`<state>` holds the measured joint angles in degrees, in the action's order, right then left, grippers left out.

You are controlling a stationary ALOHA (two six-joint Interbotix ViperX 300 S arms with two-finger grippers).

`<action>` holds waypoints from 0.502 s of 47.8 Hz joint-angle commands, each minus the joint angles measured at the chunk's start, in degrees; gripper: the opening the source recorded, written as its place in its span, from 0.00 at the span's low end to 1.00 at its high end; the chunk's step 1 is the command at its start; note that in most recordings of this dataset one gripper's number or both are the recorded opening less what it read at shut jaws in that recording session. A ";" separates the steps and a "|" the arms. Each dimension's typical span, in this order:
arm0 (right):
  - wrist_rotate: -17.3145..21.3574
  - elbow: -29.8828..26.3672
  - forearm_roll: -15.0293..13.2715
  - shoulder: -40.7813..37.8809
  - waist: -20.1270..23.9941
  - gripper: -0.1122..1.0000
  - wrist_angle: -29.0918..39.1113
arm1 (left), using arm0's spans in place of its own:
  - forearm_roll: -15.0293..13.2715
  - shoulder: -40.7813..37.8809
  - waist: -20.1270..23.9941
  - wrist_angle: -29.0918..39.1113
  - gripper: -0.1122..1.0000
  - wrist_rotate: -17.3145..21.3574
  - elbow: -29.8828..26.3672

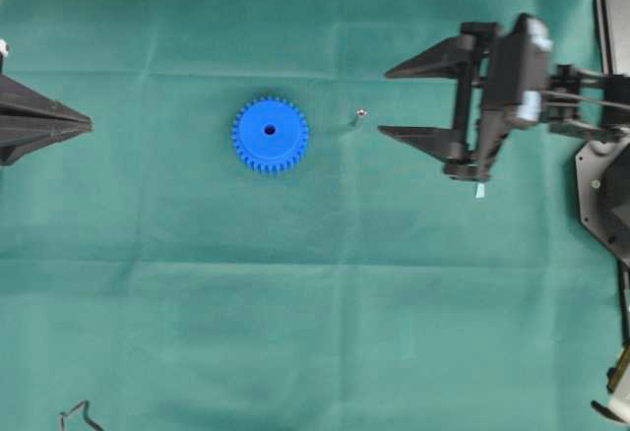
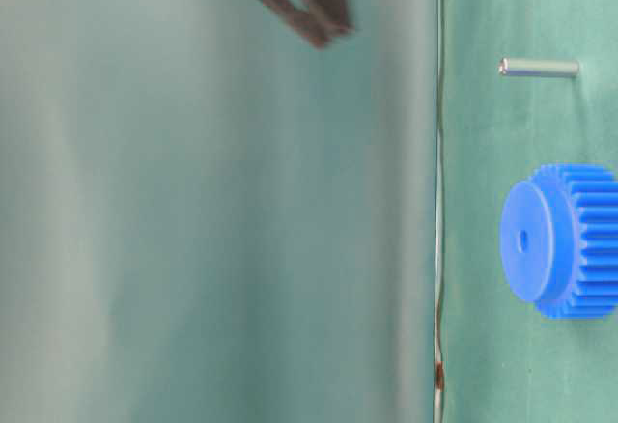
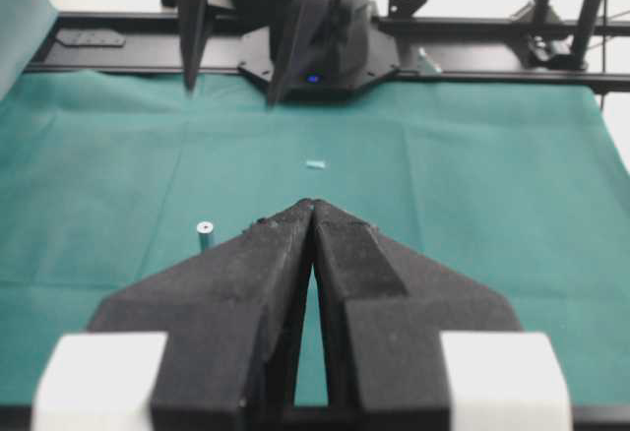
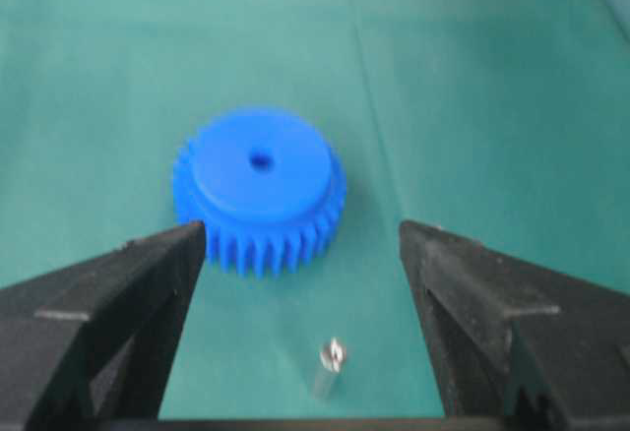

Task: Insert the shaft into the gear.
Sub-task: 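Move the right gripper left toward the small silver shaft, then close the right gripper around the upright silver shaft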

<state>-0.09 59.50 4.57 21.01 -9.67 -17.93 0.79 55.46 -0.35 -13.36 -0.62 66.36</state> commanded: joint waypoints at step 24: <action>0.09 -2.46 4.39 -17.67 -1.85 0.85 -6.68 | 0.18 -0.44 -0.09 0.09 0.10 0.18 -1.32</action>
<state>-0.09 57.83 8.26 3.69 -11.07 -23.55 0.79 55.46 -0.35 -13.01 -0.53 66.36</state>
